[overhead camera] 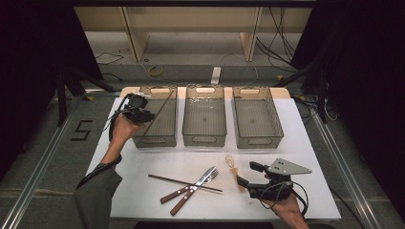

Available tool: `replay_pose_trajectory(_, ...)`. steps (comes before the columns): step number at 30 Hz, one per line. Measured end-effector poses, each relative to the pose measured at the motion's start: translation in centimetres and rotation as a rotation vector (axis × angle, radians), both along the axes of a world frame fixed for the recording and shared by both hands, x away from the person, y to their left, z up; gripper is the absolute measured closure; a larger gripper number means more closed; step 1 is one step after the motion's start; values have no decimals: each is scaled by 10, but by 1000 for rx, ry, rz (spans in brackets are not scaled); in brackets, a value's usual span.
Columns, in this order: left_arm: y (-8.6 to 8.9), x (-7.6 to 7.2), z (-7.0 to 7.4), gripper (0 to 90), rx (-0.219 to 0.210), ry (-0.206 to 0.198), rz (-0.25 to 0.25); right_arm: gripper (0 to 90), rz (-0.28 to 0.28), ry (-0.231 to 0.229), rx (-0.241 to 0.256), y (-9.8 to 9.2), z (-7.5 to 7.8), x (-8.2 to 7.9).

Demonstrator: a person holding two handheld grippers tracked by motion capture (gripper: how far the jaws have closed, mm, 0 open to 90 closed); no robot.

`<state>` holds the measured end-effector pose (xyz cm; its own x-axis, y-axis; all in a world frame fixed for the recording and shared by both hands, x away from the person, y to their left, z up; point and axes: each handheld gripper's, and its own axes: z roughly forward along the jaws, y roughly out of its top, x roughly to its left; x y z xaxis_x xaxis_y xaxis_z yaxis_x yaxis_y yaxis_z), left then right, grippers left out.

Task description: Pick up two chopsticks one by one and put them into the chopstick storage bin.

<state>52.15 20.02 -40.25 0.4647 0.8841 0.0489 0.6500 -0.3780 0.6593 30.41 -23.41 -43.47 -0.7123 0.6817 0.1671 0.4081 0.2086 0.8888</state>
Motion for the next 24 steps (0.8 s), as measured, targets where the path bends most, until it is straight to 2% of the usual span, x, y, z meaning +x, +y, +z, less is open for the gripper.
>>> replay_pose_trajectory(2,-1,-7,5,577,-38,-7,-32,265,-2,0,0,0,0,0)
replay_pose_trajectory(3,-3,-12,8,552,-44,-11,-56,265,-3,2,0,0,0,0)
replay_pose_trajectory(7,-9,-36,19,425,-102,-44,-118,265,-4,4,0,0,0,0)
replay_pose_trajectory(9,-13,-48,21,391,-113,-60,-167,265,-5,3,-1,0,0,0)
replay_pose_trajectory(11,-21,-55,27,353,-55,-38,-206,265,-5,-1,2,0,0,0)
replay_pose_trajectory(12,-23,-60,30,337,-58,-50,-225,264,-5,1,1,0,1,0)
replay_pose_trajectory(14,-28,-70,34,317,-91,-34,-284,265,-1,-6,-1,0,1,-1)
replay_pose_trajectory(16,-34,-78,35,289,-60,-24,-321,265,-1,-8,2,-1,2,-2)
replay_pose_trajectory(19,-41,-91,34,258,-26,0,-393,265,0,-9,3,-2,2,-2)
replay_pose_trajectory(21,-47,-99,32,252,10,-8,-454,265,3,-11,1,-1,2,-2)
replay_pose_trajectory(24,-55,-107,22,252,54,28,-527,265,3,-7,-5,-1,2,-2)
